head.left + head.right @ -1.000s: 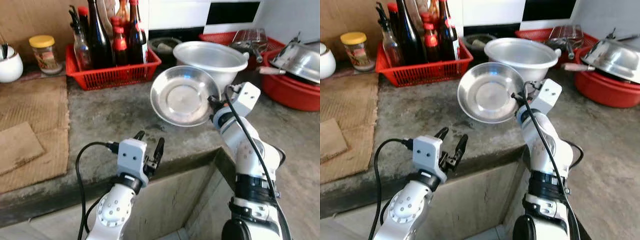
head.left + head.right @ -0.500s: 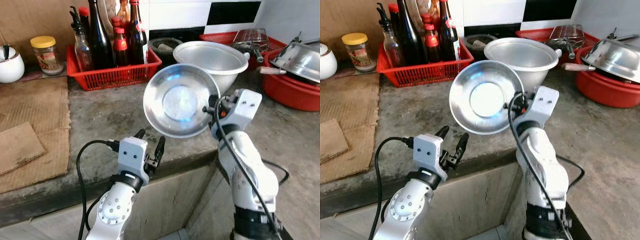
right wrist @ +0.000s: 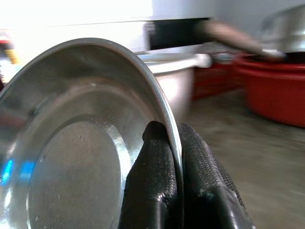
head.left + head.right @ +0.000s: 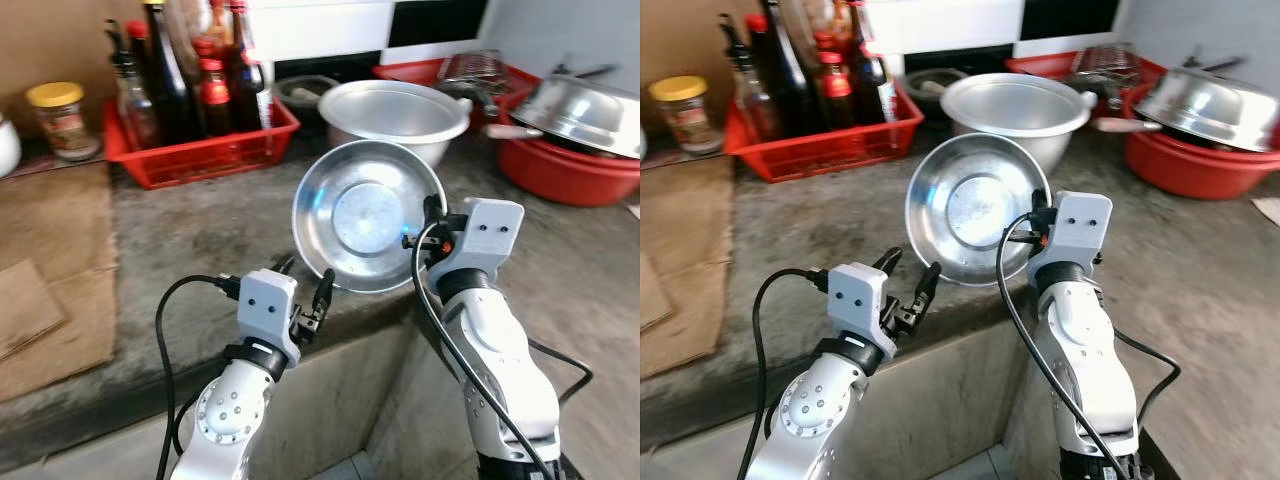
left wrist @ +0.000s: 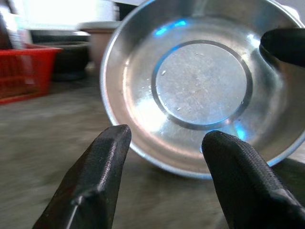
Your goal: Kitchen organization
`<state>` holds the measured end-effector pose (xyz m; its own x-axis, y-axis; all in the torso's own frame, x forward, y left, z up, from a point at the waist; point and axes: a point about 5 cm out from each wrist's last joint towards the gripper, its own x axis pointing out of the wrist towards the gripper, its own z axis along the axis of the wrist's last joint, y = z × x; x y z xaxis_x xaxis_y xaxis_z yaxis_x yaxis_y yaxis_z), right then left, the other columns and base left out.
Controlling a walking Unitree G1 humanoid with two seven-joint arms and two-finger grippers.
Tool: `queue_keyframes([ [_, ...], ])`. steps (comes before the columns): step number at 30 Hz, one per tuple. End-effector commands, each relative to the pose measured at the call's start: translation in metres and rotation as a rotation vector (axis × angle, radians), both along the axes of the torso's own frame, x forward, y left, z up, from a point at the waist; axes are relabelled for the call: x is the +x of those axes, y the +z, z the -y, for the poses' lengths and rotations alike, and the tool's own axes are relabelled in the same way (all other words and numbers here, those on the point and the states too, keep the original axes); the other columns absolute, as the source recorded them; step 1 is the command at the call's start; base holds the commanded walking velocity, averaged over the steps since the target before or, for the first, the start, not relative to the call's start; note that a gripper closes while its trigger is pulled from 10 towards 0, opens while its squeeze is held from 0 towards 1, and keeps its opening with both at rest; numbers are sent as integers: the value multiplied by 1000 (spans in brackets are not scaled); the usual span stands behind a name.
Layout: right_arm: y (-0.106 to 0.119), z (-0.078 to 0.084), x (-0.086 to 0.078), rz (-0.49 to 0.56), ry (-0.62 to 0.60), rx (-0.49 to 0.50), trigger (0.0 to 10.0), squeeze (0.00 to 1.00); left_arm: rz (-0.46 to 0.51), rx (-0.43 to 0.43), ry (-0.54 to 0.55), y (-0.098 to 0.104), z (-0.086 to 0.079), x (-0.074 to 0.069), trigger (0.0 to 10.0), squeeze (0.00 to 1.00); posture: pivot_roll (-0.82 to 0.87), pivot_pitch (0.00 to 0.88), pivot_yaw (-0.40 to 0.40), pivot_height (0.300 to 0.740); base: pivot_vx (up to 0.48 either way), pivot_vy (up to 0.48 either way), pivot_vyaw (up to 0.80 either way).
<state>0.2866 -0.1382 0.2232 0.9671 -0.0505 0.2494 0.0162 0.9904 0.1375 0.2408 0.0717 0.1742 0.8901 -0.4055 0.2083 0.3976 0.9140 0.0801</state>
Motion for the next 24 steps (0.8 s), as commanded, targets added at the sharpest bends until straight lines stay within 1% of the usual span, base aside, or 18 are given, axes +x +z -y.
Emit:
queue_keyframes([
  [1, 8, 1, -4, 53, -7, 4, 0, 0, -10, -13, -24, 0, 3, -1, 10000, 0, 184, 46, -53, 740, 0, 0, -788],
  [3, 8, 1, -3, 52, -6, 6, 0, 0, -14, -14, -19, 0, 3, -1, 10000, 0, 184, 46, -53, 740, 0, 0, -788],
  [11, 9, 2, -3, 58, -16, -1, 0, 0, -13, 2, -17, -3, 2, 1, 10000, 0, 177, 40, -51, 740, 0, 456, -787],
  [12, 9, 2, -3, 59, -17, -1, 0, 0, -7, 12, -11, -3, 1, 1, 10000, 0, 176, 52, -47, 740, 0, 0, -781],
  [16, 9, 1, -3, 60, -22, -1, 0, 0, -8, 29, -15, -4, 1, 0, 10000, 0, 176, 53, -46, 740, 0, 0, -781],
  [18, 10, 1, -3, 61, -24, -1, 0, 0, 13, 54, -24, -3, 2, -1, 10000, 0, 176, 56, -46, 740, 0, -326, -781],
  [24, 11, 2, -2, 67, -33, -6, 0, 0, 2, 52, -28, -5, 2, -1, 10000, 0, 172, 59, -43, 740, 0, -424, -780],
])
